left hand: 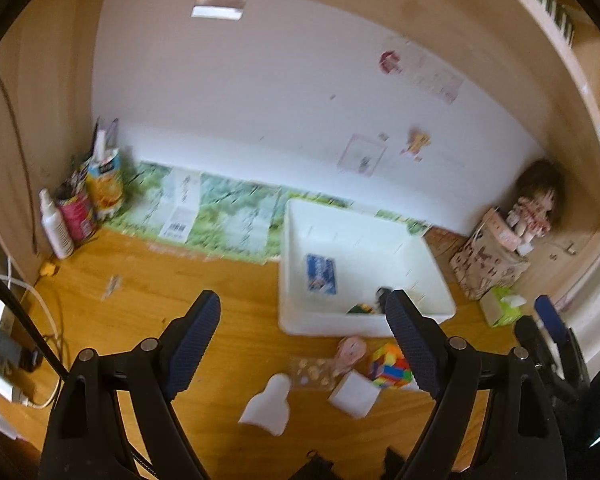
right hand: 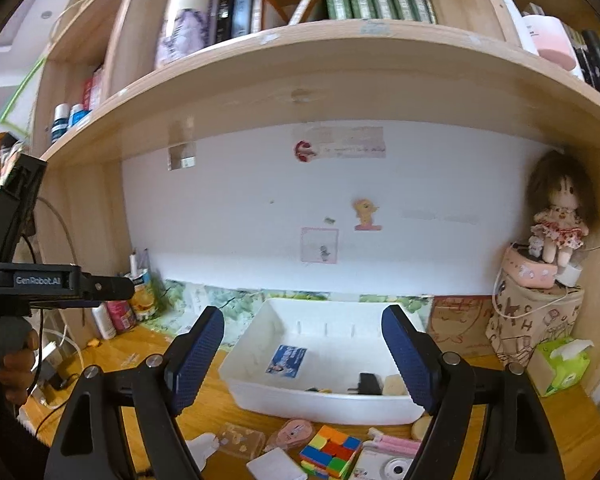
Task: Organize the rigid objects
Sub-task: 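Withdraw both open tools from the bin back toward the remaining desk items, then grasp the white flat cutout with the left tool while the right tool grasps the white square charger, then lift and carry the cutout and charger with both tools over the bin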
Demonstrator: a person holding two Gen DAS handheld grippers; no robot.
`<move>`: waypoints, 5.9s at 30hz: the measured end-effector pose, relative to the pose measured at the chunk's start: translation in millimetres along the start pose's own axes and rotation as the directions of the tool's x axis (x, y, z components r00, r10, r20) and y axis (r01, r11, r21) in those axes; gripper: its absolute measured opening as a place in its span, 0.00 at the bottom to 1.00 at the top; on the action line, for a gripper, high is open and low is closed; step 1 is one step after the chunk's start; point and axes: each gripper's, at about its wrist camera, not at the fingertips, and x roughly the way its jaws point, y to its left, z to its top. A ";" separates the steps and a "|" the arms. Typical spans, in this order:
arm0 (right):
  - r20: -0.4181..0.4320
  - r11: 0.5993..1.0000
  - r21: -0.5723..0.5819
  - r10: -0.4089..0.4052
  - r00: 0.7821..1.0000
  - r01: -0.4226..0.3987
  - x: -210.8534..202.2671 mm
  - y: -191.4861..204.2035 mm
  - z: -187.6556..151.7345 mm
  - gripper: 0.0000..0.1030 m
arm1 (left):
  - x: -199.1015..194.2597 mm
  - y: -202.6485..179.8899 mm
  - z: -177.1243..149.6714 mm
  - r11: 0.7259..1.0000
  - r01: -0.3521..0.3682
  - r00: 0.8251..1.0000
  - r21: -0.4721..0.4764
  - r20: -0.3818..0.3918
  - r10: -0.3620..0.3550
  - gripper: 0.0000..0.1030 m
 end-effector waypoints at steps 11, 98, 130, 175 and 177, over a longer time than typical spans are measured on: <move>-0.032 0.992 -0.024 0.126 0.992 -0.127 0.2 11.3 -25.8 0.79 | 31.1 19.5 -35.2 0.998 -0.058 0.984 -0.006 -0.167 0.056 0.85; -0.832 0.971 -0.087 0.052 0.553 -0.222 181.3 64.0 -174.4 0.75 | 197.6 41.3 -102.1 0.978 -0.209 0.617 0.009 -0.775 0.139 0.59; -0.725 0.945 -0.047 0.191 0.662 -0.324 122.1 98.1 -138.3 0.53 | 74.3 71.4 -94.0 0.980 -0.180 0.746 -0.082 -0.661 0.081 0.58; -0.278 0.988 0.148 0.075 0.958 -0.034 178.8 -59.0 2.5 0.53 | 151.5 -52.3 84.7 0.987 0.039 0.916 0.153 -0.401 0.026 0.58; -0.301 0.982 0.187 0.060 0.952 -0.003 186.2 -73.5 -6.4 0.53 | 165.4 -58.8 81.0 0.984 0.065 0.906 0.164 -0.424 0.011 0.58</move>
